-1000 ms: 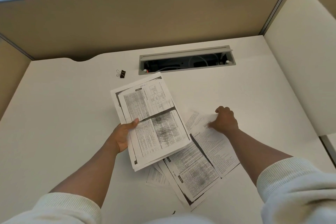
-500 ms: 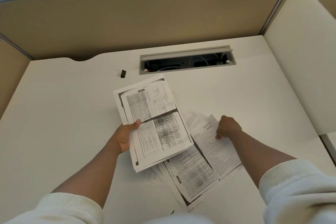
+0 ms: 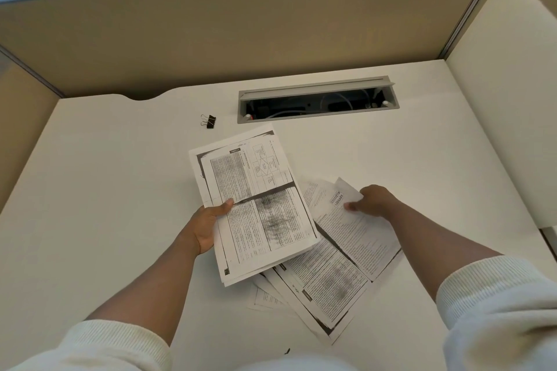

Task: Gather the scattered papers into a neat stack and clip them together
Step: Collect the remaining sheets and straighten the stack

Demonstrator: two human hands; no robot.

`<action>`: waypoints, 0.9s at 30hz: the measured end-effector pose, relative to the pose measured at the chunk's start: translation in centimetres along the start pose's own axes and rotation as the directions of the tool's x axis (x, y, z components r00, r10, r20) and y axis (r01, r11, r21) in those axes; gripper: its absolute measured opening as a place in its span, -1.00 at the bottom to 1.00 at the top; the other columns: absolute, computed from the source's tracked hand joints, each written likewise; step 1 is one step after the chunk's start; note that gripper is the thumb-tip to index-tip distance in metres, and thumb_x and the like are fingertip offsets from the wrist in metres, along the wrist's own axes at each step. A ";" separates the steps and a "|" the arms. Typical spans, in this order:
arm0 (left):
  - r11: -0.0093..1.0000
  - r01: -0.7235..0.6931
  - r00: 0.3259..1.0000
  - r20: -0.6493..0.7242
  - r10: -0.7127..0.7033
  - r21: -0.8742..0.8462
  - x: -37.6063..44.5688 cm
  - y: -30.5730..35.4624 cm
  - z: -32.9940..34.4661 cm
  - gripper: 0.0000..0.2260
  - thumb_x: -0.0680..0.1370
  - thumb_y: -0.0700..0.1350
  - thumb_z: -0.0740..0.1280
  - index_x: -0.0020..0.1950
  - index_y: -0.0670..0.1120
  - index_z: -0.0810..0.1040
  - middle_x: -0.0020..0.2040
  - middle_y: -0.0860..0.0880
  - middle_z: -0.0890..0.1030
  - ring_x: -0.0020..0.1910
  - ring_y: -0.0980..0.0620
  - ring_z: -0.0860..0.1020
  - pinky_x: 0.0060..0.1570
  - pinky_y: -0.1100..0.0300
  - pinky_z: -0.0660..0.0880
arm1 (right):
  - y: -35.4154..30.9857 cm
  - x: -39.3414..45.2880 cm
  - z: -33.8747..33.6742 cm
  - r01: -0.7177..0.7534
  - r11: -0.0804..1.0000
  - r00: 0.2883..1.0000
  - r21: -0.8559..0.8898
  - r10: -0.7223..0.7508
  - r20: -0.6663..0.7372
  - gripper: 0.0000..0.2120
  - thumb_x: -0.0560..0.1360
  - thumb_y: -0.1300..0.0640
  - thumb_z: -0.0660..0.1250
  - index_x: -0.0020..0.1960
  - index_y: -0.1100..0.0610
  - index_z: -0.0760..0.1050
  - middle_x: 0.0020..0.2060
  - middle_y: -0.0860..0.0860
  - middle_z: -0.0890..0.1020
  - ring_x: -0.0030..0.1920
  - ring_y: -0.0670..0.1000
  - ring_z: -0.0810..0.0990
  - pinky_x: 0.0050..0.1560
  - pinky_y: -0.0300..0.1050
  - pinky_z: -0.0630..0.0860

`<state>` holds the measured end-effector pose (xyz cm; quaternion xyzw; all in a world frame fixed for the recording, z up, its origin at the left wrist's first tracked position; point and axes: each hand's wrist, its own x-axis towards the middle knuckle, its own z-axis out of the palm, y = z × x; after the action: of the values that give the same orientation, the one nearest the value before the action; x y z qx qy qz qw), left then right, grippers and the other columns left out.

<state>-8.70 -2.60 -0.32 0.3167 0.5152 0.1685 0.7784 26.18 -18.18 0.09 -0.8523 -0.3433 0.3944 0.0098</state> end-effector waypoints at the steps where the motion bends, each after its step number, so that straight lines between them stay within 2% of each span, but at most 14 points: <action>1: 1.000 -0.001 1.000 0.003 0.001 0.004 0.0 0.0 0.0 -0.61 0.54 -0.19 0.39 0.38 -0.15 0.54 0.28 -0.19 0.62 0.28 -0.21 0.58 0.31 -0.27 0.43 | 0.1 0.0 -0.1 -0.007 0.999 1.000 0.049 0.006 0.018 -0.47 0.44 -0.20 0.40 0.17 0.22 0.52 0.13 0.07 0.57 0.18 0.10 0.53 0.07 -0.10 0.45; 4: 1.000 -0.002 1.000 -0.014 0.003 0.026 0.1 0.1 0.1 -0.58 0.50 -0.18 0.41 0.37 -0.18 0.55 0.27 -0.19 0.62 0.26 -0.19 0.59 0.31 -0.19 0.45 | 0.5 -0.4 -0.7 -0.045 0.987 0.985 0.154 0.018 0.170 -0.47 0.32 0.01 0.57 0.19 0.21 0.51 0.13 0.08 0.58 0.16 0.15 0.57 0.21 0.04 0.52; 6: 0.999 -0.001 1.000 -0.015 0.001 0.047 0.3 0.1 0.2 -0.54 0.47 -0.15 0.43 0.37 -0.20 0.54 0.28 -0.20 0.62 0.27 -0.18 0.57 0.35 -0.19 0.42 | 0.7 -0.8 -1.1 -0.089 0.972 0.959 0.217 0.025 0.283 -0.48 0.26 0.27 0.56 0.19 0.24 0.52 0.12 0.15 0.62 0.11 0.21 0.61 0.17 0.14 0.56; 8: 0.998 0.001 1.000 -0.013 0.000 0.065 0.4 0.0 0.2 -0.53 0.47 -0.14 0.44 0.37 -0.21 0.54 0.28 -0.20 0.62 0.29 -0.19 0.56 0.36 -0.20 0.41 | 0.9 -0.9 -1.2 -0.095 0.958 0.953 0.271 0.008 0.304 -0.47 0.23 0.39 0.52 0.19 0.25 0.53 0.09 0.18 0.63 0.08 0.24 0.62 0.13 0.18 0.58; 12: 0.997 0.004 1.000 0.003 -0.004 0.076 0.5 -0.2 0.1 -0.48 0.43 -0.13 0.46 0.37 -0.21 0.54 0.29 -0.21 0.61 0.30 -0.21 0.56 0.37 -0.24 0.40 | 1.0 -0.6 -1.1 -0.063 0.953 0.986 0.298 0.013 0.165 -0.55 0.23 0.23 0.60 0.09 0.17 0.57 0.02 0.12 0.63 0.03 0.16 0.62 0.09 0.08 0.60; 15: 0.997 0.001 1.000 0.005 -0.001 0.082 0.5 -0.3 0.2 -0.48 0.42 -0.13 0.47 0.37 -0.21 0.54 0.27 -0.20 0.62 0.29 -0.20 0.56 0.38 -0.23 0.39 | 0.8 -0.7 -0.8 -0.038 0.956 0.992 0.292 0.002 0.123 -0.59 0.23 0.17 0.62 0.03 0.17 0.59 -0.02 0.10 0.64 -0.03 0.11 0.62 -0.03 -0.07 0.58; 18: 0.996 0.008 1.000 0.007 -0.008 0.087 0.5 -0.3 0.1 -0.48 0.42 -0.12 0.48 0.36 -0.20 0.55 0.26 -0.20 0.63 0.29 -0.21 0.57 0.37 -0.24 0.39 | 0.5 -0.9 -0.5 -0.013 0.955 0.995 0.298 -0.017 0.098 -0.62 0.22 0.12 0.64 -0.04 0.15 0.59 -0.07 0.08 0.63 -0.08 0.08 0.62 -0.09 -0.11 0.54; 21: 0.996 0.010 1.000 0.010 -0.011 0.093 0.5 -0.3 -0.1 -0.48 0.42 -0.12 0.49 0.36 -0.19 0.56 0.27 -0.20 0.63 0.29 -0.21 0.57 0.37 -0.26 0.39 | 0.4 -0.7 -0.3 0.004 0.956 0.997 0.293 -0.028 0.078 -0.63 0.23 0.12 0.63 -0.05 0.15 0.58 -0.07 0.08 0.63 -0.08 0.09 0.61 -0.07 -0.09 0.56; 27: 0.996 0.008 1.000 0.007 -0.009 0.092 0.6 -0.2 -0.2 -0.48 0.41 -0.12 0.49 0.36 -0.19 0.56 0.26 -0.19 0.63 0.29 -0.21 0.57 0.36 -0.26 0.40 | 1.0 -0.6 -0.4 0.013 0.958 1.000 0.288 -0.019 0.020 -0.56 0.30 0.06 0.60 0.09 0.20 0.57 0.06 0.11 0.62 0.08 0.13 0.59 0.11 -0.01 0.54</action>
<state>-8.63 -2.37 -0.89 0.3506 0.5210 0.1399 0.7655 26.75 -19.22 0.46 -0.8346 -0.2894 0.4495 0.1329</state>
